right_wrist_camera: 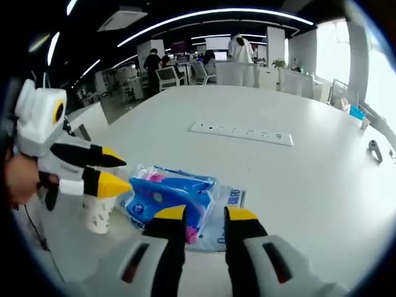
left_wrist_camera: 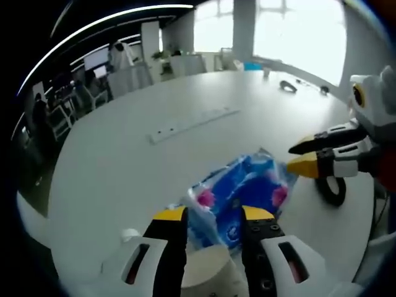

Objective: Arrange the tabletop items into an orderly group along one side of the table until the central work area is clear of visible clutter.

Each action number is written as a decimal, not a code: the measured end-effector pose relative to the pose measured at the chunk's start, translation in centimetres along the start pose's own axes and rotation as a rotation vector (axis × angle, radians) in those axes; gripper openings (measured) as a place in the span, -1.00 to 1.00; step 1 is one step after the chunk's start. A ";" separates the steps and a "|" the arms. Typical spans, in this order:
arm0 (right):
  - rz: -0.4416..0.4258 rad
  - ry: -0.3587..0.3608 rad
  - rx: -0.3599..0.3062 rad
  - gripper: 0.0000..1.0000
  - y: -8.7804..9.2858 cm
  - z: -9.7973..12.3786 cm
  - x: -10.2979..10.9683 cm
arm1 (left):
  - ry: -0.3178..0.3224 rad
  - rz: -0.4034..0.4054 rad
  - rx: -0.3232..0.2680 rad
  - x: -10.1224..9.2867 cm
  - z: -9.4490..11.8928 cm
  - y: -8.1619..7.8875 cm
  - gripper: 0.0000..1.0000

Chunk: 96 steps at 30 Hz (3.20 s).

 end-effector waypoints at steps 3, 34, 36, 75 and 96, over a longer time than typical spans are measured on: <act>-0.001 -0.005 0.012 -0.57 0.2 -0.4 0.1 | 0.002 0.001 0.024 0.0 -0.4 0.3 -0.41; -0.034 -0.023 0.083 -0.83 2.5 -2.4 0.2 | 0.039 0.077 0.104 -0.3 -2.3 2.3 -0.77; -0.041 -0.024 0.083 -0.90 2.6 -2.3 0.2 | 0.039 0.076 0.104 -0.2 -2.3 2.3 -0.80; -0.060 -0.035 0.036 -1.00 1.6 -1.1 0.5 | 0.049 0.052 0.063 -0.3 -0.8 0.9 -1.00; -0.075 -0.026 -0.012 -1.00 0.4 0.8 -0.3 | 0.060 0.071 0.025 -1.4 0.4 -0.8 -1.00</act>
Point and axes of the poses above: the point that each gripper's makers call its tool centre point, and the gripper's own axes: z roughly backward along the fingers, x roughly to its left, y roughly out of its underside, the point moved 2 cm from there along z, roughly backward along the fingers, and after that the axes turned 2 degrees about x, right-handed, at the moved point
